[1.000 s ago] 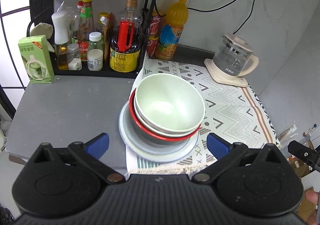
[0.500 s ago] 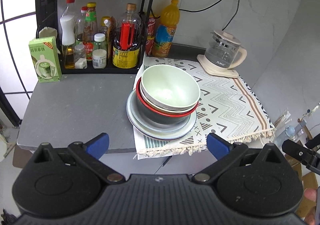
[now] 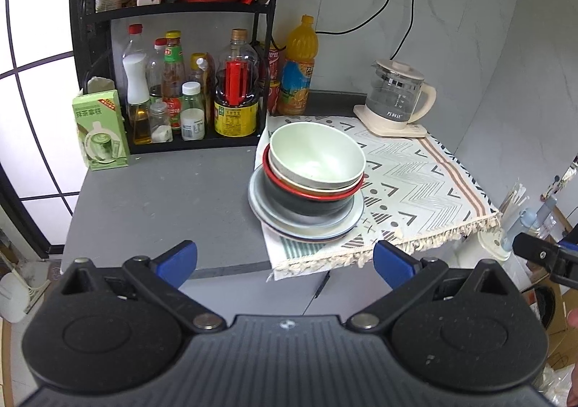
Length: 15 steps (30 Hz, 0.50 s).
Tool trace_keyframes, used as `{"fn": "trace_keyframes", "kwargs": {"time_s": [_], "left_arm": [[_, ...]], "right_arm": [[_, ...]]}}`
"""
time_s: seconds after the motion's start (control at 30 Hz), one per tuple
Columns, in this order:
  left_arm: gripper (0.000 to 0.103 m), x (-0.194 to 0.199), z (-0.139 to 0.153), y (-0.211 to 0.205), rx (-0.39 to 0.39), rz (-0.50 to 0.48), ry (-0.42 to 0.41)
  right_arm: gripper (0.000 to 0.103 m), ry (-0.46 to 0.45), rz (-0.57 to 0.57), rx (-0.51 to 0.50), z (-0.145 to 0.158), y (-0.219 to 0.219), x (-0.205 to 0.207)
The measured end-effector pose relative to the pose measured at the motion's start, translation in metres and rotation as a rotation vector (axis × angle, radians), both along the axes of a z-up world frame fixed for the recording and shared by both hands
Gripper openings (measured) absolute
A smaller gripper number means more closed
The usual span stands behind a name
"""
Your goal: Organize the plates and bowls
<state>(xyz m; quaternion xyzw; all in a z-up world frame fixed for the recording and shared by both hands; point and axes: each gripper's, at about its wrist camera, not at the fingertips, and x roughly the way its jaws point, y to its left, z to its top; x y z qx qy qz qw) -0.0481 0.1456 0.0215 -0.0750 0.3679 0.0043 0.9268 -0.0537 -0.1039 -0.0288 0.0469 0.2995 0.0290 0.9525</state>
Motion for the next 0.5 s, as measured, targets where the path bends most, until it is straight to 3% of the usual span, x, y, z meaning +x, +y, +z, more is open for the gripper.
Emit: {"fn": "trace_keyframes", "kwargs": {"time_s": [0.5], "left_arm": [[0.103,-0.021,-0.002,0.008,0.018,-0.006,-0.039]], "right_arm": [[0.103,-0.010,0.039,-0.011,-0.009,0.007,-0.026]]}}
